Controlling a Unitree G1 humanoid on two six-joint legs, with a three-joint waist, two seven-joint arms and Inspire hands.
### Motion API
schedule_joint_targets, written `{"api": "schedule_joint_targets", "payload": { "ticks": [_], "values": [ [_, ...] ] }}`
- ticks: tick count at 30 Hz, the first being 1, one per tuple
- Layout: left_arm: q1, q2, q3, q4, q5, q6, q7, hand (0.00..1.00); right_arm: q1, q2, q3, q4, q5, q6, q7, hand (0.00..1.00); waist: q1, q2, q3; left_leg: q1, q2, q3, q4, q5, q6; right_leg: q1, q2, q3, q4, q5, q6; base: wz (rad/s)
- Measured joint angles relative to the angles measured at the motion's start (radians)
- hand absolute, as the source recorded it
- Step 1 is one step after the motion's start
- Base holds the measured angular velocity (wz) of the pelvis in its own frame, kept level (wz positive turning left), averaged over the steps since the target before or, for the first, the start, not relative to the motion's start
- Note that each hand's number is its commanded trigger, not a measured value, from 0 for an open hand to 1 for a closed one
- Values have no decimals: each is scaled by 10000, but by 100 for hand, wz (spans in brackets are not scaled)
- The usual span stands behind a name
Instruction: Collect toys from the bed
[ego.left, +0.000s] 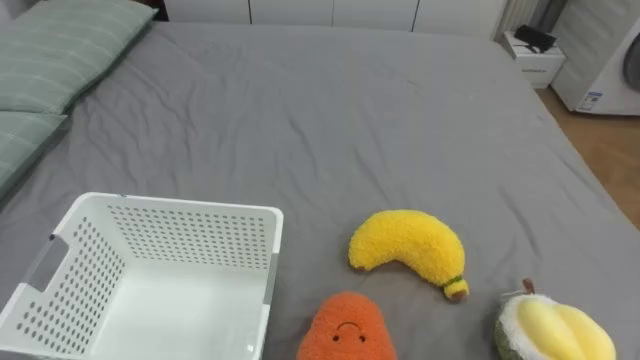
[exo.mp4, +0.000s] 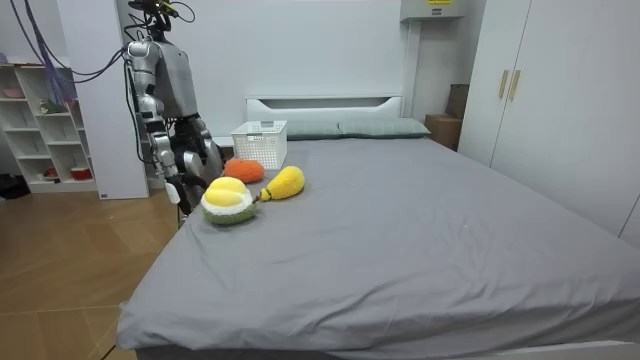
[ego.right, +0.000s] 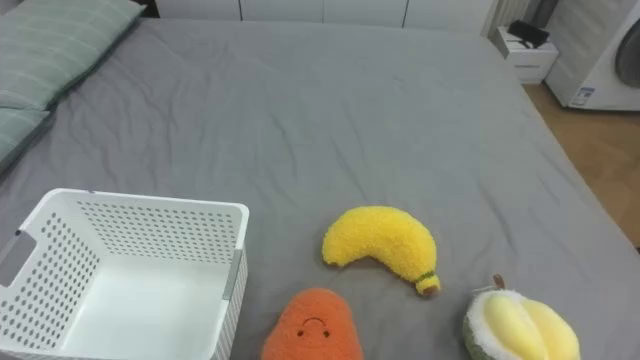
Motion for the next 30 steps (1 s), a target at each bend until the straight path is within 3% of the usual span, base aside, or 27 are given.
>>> {"api": "schedule_joint_targets", "payload": {
  "ticks": [19,21,25,28,30],
  "values": [
    [47,-2,-12,9,-120,7,198,0,199,19,-437,-56,574,33,-364,0,-102,28,-11,-26,36,194,-57,1,-3,-106,52,332,35,47,-16,-4],
    [128,2,37,9,-109,17,177,0,292,3,-849,-60,767,113,-467,0,-244,34,-15,-36,36,183,-60,0,-4,-106,52,318,24,44,-16,0],
    [342,123,936,9,-112,56,169,0,768,-51,-2525,-39,1379,218,-914,0,-552,-114,-77,51,40,194,-149,24,-28,-101,50,321,155,12,-36,0],
    [424,235,1387,62,-117,80,171,0,897,-166,-3474,-92,1508,320,-1372,0,-798,-245,-64,80,61,279,-154,21,-34,-134,61,412,159,-9,-57,-7],
    [406,293,1385,62,-99,91,170,0,984,-285,-3617,-295,1439,325,-1814,0,-838,-326,-53,90,64,336,-155,19,-33,-165,66,473,169,-11,-57,-13]
  ]
}}
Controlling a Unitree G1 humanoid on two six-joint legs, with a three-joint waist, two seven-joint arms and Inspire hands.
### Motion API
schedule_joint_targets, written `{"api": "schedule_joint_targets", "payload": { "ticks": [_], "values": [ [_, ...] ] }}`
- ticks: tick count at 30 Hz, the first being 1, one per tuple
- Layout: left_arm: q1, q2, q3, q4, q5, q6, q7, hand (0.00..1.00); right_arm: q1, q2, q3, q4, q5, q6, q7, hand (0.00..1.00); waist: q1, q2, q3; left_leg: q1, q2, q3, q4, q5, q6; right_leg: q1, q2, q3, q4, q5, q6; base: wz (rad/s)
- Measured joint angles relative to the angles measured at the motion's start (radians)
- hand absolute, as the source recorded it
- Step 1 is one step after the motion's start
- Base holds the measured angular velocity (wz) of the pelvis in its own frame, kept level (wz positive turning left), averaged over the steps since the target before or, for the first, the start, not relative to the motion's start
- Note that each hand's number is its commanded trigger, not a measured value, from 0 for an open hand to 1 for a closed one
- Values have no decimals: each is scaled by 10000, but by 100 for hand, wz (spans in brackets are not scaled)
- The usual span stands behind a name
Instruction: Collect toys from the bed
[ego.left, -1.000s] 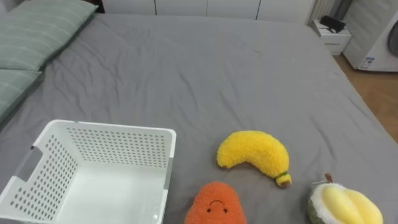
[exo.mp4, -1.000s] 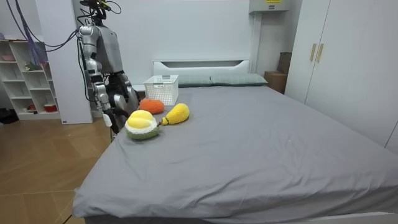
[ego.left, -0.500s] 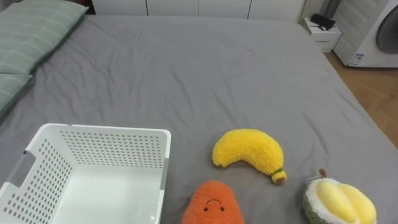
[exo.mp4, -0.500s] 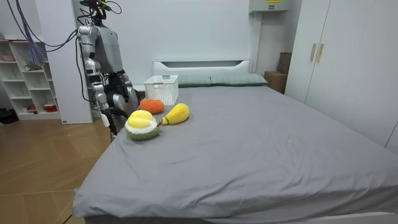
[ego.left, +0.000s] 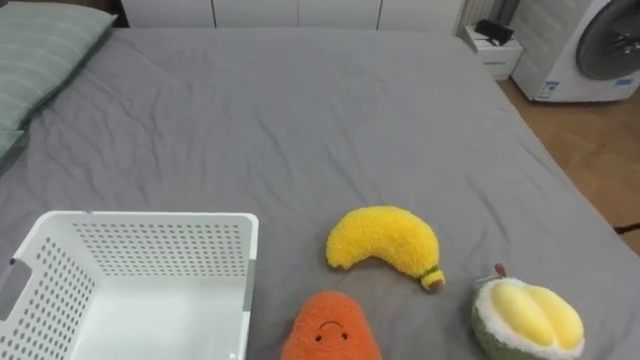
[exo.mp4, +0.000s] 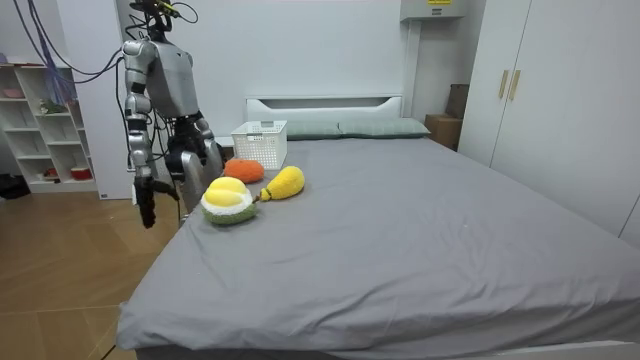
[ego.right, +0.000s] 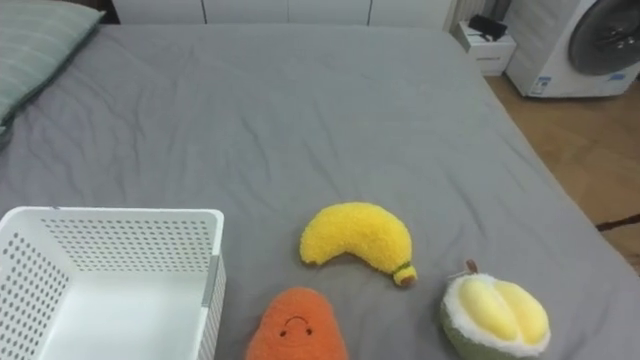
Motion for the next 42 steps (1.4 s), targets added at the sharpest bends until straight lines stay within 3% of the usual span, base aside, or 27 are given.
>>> {"api": "schedule_joint_targets", "payload": {
  "ticks": [5,7,10,14,17,18,19,22,29,35,38,40,42],
  "values": [
    [-76,193,94,-23,122,26,-5,0,-116,-578,-510,-1763,-1337,119,-1463,0,-33,-253,-3,-90,-6,183,27,-2,14,-266,-3,194,200,-6,0,-16],
    [-12,285,98,-54,136,38,-5,0,-209,-847,-680,-3754,-2411,85,-2311,0,-34,-340,17,-137,13,301,18,-3,16,-380,-1,236,223,24,-11,-14],
    [-42,363,-101,-85,227,62,-15,0,-369,-916,-671,-6522,-4127,-63,-3111,0,-86,-411,10,-274,28,305,28,3,12,-502,22,254,199,97,-20,-2],
    [-97,411,-453,-135,322,67,-36,0,-688,-919,-519,-9117,-6265,-229,-3448,0,-9,-303,13,-445,36,305,16,41,-1,-685,54,317,182,107,-14,1],
    [-154,409,-556,-143,612,35,-48,0,-743,-918,22,-10714,-8586,-387,-3558,0,81,-294,116,-456,61,340,-35,74,-11,-706,76,327,183,111,-17,6],
    [-146,418,-600,-141,624,36,-36,0,-839,-918,196,-10983,-9329,-514,-3536,0,83,-297,118,-518,69,342,-43,77,-16,-719,80,302,183,119,-27,0],
    [-176,417,-607,-141,681,36,-54,0,-962,-918,275,-11174,-9869,-534,-3501,0,106,-305,92,-592,69,341,-47,76,-16,-796,80,270,195,120,-28,0],
    [-238,412,-701,-138,699,36,-155,0,-1271,-923,437,-11304,-10844,-532,-3204,0,126,-226,124,-622,69,318,-56,76,-15,-831,73,259,215,126,-31,0],
    [-117,370,-696,-130,841,35,-247,0,-1040,-976,993,-11205,-11474,-495,-1980,0,331,-80,75,-566,75,319,-37,77,-20,-725,66,247,240,130,-38,0],
    [-65,392,-612,-143,995,23,-312,0,-1065,-1004,1429,-9410,-12104,-188,-611,0,534,-195,20,-498,73,303,6,70,-14,-682,27,208,334,127,-37,0],
    [-25,390,-598,-142,993,85,-503,0,-1056,-1003,1638,-8856,-12198,220,154,0,589,-232,11,-489,58,303,16,73,-11,-668,12,211,341,126,-38,0],
    [-13,389,-463,-142,996,127,-627,0,-1059,-1008,1658,-8724,-12198,222,531,0,583,-308,41,-459,55,302,19,73,-11,-639,12,206,322,125,-39,0],
    [-47,392,-221,-142,1102,136,-663,0,-1059,-1027,1666,-8630,-12200,271,917,0,600,-371,23,-419,55,302,38,73,-11,-631,9,179,293,114,-43,0]
  ]
}}
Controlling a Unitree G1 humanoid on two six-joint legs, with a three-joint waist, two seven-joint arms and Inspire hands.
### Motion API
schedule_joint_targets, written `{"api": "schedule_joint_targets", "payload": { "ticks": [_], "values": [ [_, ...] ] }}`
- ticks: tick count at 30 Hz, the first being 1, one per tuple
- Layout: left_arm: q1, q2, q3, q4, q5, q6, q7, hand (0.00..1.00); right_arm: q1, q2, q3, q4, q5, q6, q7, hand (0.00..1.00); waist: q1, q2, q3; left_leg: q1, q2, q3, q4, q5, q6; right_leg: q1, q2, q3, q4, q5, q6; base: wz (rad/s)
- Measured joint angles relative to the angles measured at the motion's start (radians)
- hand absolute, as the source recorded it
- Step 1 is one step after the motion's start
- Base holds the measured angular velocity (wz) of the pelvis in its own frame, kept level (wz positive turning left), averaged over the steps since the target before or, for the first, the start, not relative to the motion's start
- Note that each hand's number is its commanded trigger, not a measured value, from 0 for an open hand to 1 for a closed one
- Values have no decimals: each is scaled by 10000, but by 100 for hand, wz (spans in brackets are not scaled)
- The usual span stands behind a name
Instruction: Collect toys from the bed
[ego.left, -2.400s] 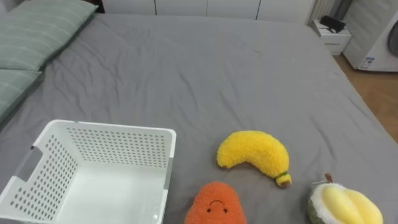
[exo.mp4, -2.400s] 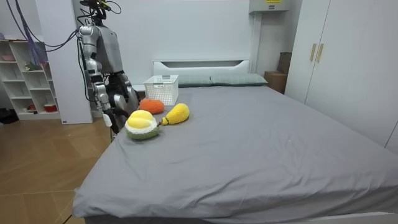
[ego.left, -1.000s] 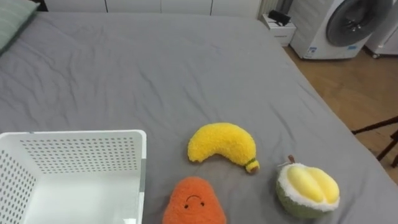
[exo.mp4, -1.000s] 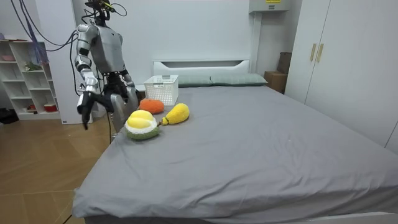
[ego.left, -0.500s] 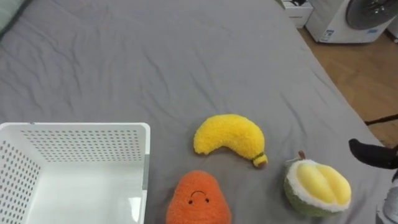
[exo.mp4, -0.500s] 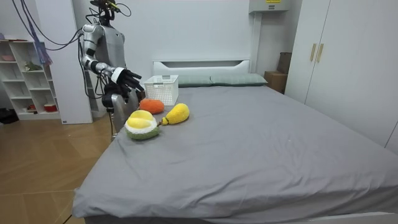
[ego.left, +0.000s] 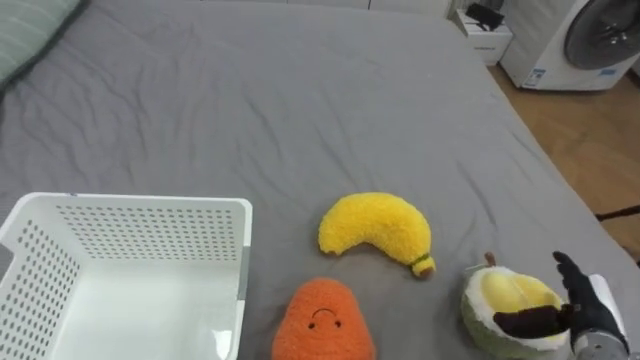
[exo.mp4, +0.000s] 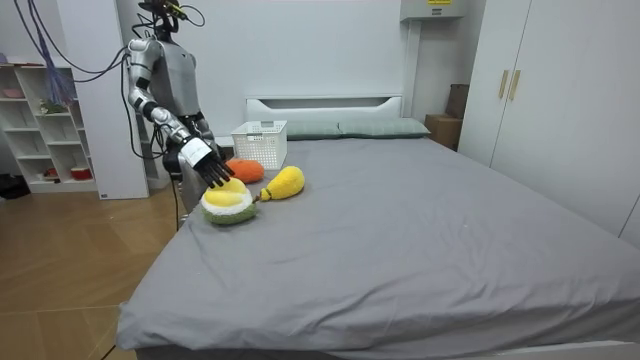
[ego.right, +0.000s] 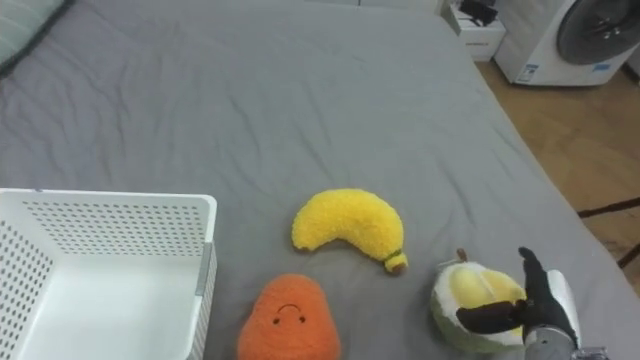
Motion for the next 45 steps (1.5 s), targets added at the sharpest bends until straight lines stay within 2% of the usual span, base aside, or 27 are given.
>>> {"api": "schedule_joint_targets", "payload": {
  "ticks": [2,4,11,18,19,20,21,22,23,25,26,27,31,34,36,39,41,43,45],
  "values": [
    [-2,38,6,-2,95,39,-12,0,0,-17,7,52,-27,18,265,0,-15,-19,13,-19,-1,-17,27,0,0,56,-11,-52,-30,0,0,4],
    [-64,93,-3,-4,101,209,-21,0,-7,-114,65,601,-96,90,637,0,0,-98,-28,-2,-7,-108,32,-8,6,179,-9,-132,-134,9,5,12],
    [-191,171,-94,-8,479,291,-295,0,-269,-238,176,1960,-1160,206,1495,0,47,-47,-21,-3,-3,-239,59,-10,5,236,-18,-274,-136,15,5,5],
    [-273,185,-513,-108,446,274,-139,0,-183,-373,555,2714,-1694,148,1446,0,210,-56,-19,-12,-2,-274,73,-30,-1,275,4,-230,-132,21,-4,0],
    [-287,187,-629,-107,439,266,-69,0,-85,-368,559,2697,-1731,127,1316,5,272,-48,-20,-6,-2,-286,79,-31,-4,282,10,-232,-132,21,-4,0],
    [-286,186,-702,-107,437,260,-17,0,-75,-355,556,2698,-1732,127,1248,16,290,-43,-18,-2,-2,-294,84,-32,-5,287,11,-234,-133,21,-5,0],
    [-290,183,-819,-106,444,258,93,0,-96,-302,555,2697,-1734,116,1053,21,299,-40,-18,0,-2,-303,96,-31,-6,284,12,-239,-128,23,-7,0],
    [-296,182,-853,-106,444,257,137,0,-107,-259,554,2697,-1736,113,933,36,305,-38,-19,2,-1,-306,103,-30,-6,284,14,-239,-126,24,-9,0],
    [-306,178,-933,-102,440,250,247,0,-121,-170,552,2698,-1842,76,673,58,305,-24,-19,4,3,-307,104,-30,-7,298,17,-234,-118,24,-10,0],
    [-294,159,-1124,-104,446,242,358,0,-119,2,552,2633,-2583,38,27,77,317,55,-21,3,2,-305,109,-32,-5,307,15,-221,-114,28,-12,0],
    [-293,157,-1186,-104,446,242,383,0,-119,29,553,2599,-2734,37,-159,92,315,82,-22,3,1,-304,112,-32,-4,306,16,-218,-115,32,-12,0],
    [-316,144,-1230,-103,435,242,432,0,-119,65,554,2522,-2869,25,-567,100,314,157,-21,1,1,-304,117,-34,-4,306,17,-226,-119,42,-10,0],
    [-343,111,-1537,-101,388,229,535,0,-131,133,555,2611,-2821,-336,-2064,100,300,445,8,-25,2,-340,118,-42,-9,303,11,-287,-131,51,-7,2],
    [-326,6,-1588,-74,259,129,623,0,-125,322,557,2728,-2577,-415,-2839,100,296,598,35,-30,5,-378,117,-42,-14,324,8,-357,-134,51,-7,4],
    [-323,-68,-1578,-65,250,4,623,0,-126,392,553,2729,-2375,-419,-3181,100,314,613,36,-30,4,-379,117,-41,-15,324,8,-364,-134,50,-6,0],
    [-329,-151,-1563,37,253,-177,613,0,-145,529,555,2910,-1832,-635,-3616,100,363,618,33,-26,5,-378,118,-38,-17,337,8,-377,-134,49,-5,0],
    [-311,-168,-1560,67,250,-271,550,0,-212,601,557,3232,-1597,-826,-3820,100,420,546,59,-25,4,-379,118,-38,-16,341,6,-384,-134,49,-5,0],
    [-252,-169,-1557,211,242,-466,488,0,-278,610,530,3448,-979,-954,-4022,100,474,524,49,-18,-6,-407,122,-39,-16,357,3,-381,-133,45,-1,0],
    [-213,-171,-1556,220,252,-489,456,0,-360,608,474,3653,-399,-974,-4093,100,471,478,46,-16,-24,-489,130,-39,-14,388,-5,-423,-144,37,7,8]
  ]
}}
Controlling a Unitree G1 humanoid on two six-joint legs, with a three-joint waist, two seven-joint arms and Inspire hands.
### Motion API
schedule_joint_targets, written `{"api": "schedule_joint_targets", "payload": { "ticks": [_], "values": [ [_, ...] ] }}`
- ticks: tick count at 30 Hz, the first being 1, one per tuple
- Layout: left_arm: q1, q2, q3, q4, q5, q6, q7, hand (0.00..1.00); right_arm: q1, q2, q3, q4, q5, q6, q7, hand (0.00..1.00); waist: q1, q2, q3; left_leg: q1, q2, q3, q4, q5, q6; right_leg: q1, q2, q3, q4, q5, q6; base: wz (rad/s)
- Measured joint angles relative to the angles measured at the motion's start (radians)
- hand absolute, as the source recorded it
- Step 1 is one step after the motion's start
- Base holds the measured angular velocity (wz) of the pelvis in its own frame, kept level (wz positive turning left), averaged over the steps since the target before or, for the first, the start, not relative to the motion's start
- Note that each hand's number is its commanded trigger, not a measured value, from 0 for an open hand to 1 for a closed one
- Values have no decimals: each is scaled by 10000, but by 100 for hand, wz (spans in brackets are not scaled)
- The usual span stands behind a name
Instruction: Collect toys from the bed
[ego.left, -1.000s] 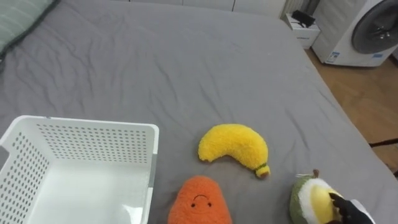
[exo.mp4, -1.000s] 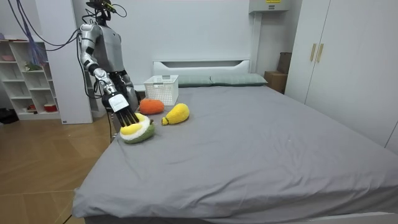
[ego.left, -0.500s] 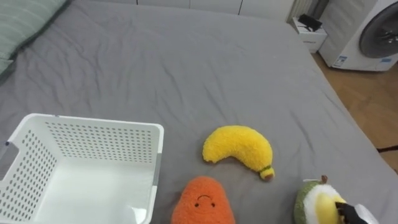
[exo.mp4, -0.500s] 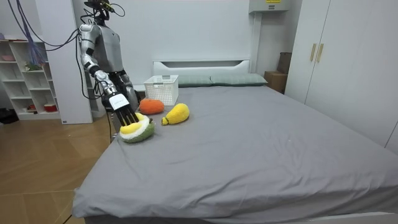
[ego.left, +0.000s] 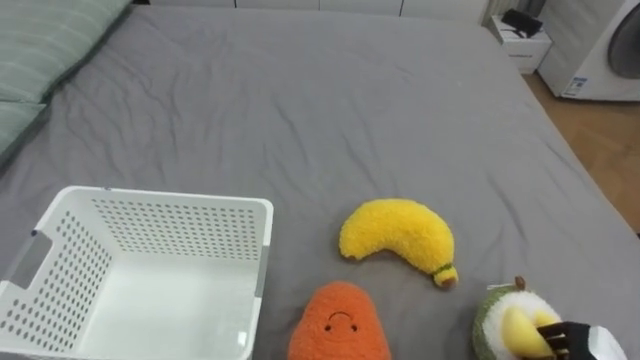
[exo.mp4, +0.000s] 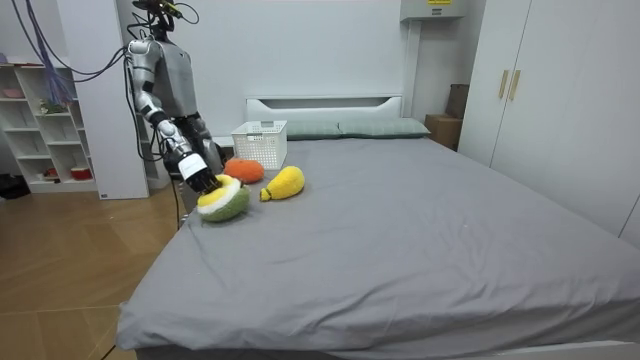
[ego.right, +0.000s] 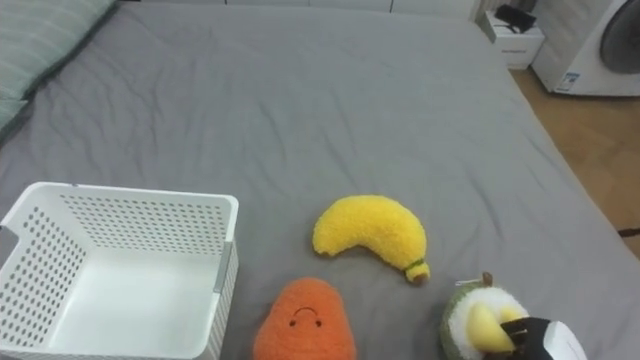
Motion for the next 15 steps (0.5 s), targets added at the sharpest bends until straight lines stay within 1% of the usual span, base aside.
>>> {"api": "schedule_joint_targets", "payload": {
  "ticks": [4,8,12,15],
  "values": [
    [61,2,4,-3,2,-7,-163,0,-163,-10,-21,432,1106,-55,-213,100,25,-89,-2,-5,-17,-48,1,1,-2,26,-9,-43,-33,-47,-5,5],
    [124,2,3,-3,1,-6,-243,0,-166,-10,-20,655,1466,-207,-388,100,37,-119,-1,-14,-27,-71,0,2,-3,33,-20,-80,-47,-82,4,3],
    [148,28,2,-22,5,-6,-245,0,-165,-22,-20,655,1709,-216,-496,100,30,-140,-14,-16,-29,-95,-8,4,-6,92,-11,-112,-164,-81,3,2],
    [158,36,28,-331,8,-7,-267,0,-155,-40,-20,556,1723,-193,-498,100,37,-157,-18,-17,-30,-99,-13,6,-8,89,-10,-109,-161,-81,3,0]
  ]
}}
